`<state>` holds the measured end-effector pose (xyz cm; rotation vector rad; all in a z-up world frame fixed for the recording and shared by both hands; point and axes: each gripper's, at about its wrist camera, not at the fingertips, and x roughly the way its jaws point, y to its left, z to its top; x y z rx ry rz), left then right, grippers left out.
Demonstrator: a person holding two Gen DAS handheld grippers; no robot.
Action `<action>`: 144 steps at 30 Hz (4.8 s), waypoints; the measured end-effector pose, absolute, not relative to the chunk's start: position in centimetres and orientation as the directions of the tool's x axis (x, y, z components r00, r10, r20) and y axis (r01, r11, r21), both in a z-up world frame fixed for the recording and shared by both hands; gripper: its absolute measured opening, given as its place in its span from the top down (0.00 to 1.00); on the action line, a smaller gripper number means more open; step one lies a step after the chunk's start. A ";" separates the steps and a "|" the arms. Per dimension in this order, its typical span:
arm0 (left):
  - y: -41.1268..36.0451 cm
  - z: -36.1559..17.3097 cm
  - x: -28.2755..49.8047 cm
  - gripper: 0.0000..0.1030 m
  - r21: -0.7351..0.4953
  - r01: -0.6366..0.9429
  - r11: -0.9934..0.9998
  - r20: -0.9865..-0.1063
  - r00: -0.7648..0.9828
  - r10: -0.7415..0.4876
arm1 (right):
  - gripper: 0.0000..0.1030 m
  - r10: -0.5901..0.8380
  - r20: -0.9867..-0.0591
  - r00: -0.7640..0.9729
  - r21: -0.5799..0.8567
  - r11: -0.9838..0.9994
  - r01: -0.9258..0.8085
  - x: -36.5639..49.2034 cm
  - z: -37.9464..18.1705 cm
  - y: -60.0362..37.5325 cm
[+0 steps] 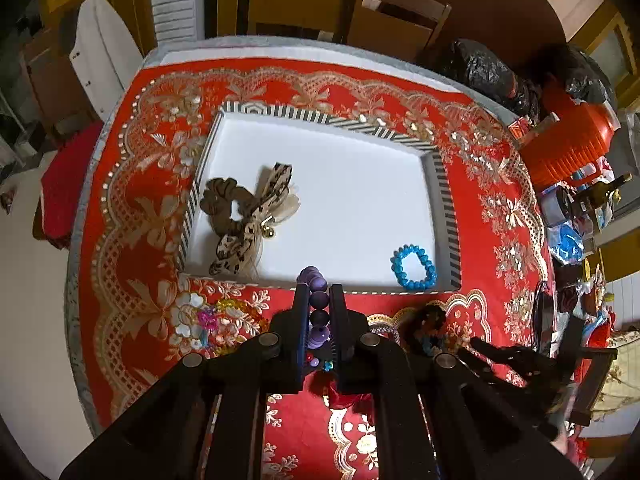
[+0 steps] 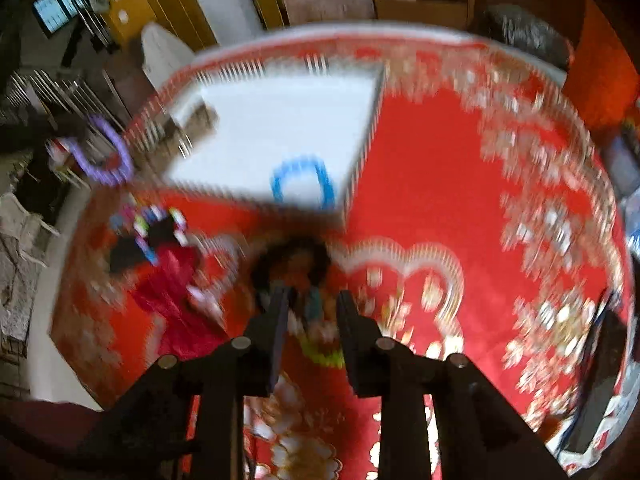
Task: Organize jewelry
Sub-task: 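Carry the purple bracelet toward the tray while the right gripper grasps the multicolour star-bead bracelet, then lower both bracelets into the white tray and open both grippers, then withdraw both grippers from the tray toward the remaining jewelry, then grasp the black hair clip with the left gripper while the right gripper grasps the grey beaded bracelet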
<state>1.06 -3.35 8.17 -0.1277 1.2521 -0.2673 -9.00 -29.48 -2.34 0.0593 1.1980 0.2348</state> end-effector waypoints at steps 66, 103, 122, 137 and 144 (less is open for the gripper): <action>-4.1 -1.4 7.5 0.87 -0.198 0.050 0.979 -0.959 0.197 -0.204 | 0.56 0.216 -0.841 0.496 0.210 0.975 -0.070 5.3 1.1 -28.6; -8.4 7.5 -4.8 0.87 -0.009 0.076 0.997 -0.887 0.459 -0.043 | 0.37 0.251 -0.750 0.611 0.233 0.966 -0.111 -10.9 9.0 -29.7; -9.6 8.2 -6.9 0.87 0.000 0.084 0.997 -0.874 0.484 -0.041 | 0.35 0.245 -0.744 0.622 0.209 0.969 -0.131 -12.3 9.6 -29.8; -9.2 7.9 -7.3 0.87 0.000 0.084 0.996 -0.877 0.479 -0.040 | 0.34 0.246 -0.754 0.609 0.203 0.969 -0.141 -12.5 9.4 -29.0; -9.1 7.7 -7.4 0.87 0.003 0.086 0.996 -0.881 0.472 -0.038 | 0.33 0.245 -0.759 0.603 0.199 0.969 -0.143 -12.4 9.3 -28.6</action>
